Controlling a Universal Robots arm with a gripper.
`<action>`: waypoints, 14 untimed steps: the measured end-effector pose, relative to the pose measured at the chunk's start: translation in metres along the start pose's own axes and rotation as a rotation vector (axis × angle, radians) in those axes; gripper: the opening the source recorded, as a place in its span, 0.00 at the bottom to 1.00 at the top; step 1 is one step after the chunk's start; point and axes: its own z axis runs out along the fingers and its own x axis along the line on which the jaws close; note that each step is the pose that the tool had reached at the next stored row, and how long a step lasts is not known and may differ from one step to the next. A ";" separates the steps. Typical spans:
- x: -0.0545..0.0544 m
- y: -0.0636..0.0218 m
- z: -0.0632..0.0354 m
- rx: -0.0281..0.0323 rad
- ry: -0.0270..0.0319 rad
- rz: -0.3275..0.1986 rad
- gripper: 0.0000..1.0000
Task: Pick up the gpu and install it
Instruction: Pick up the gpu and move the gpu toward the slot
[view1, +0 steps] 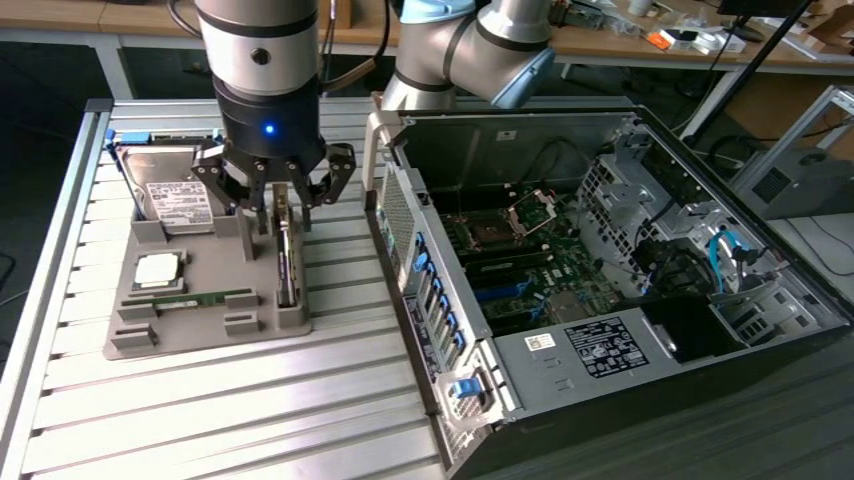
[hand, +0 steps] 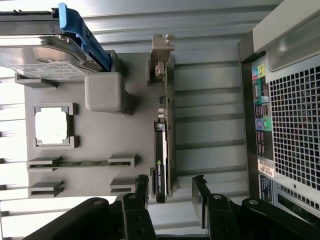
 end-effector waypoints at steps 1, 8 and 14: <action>0.000 0.0001 0.0003 0.0000 0.0000 0.000 0.48; -0.001 0.0023 0.0027 -0.0001 -0.0002 0.000 0.48; -0.001 0.0034 0.0045 0.0003 0.0000 0.000 0.48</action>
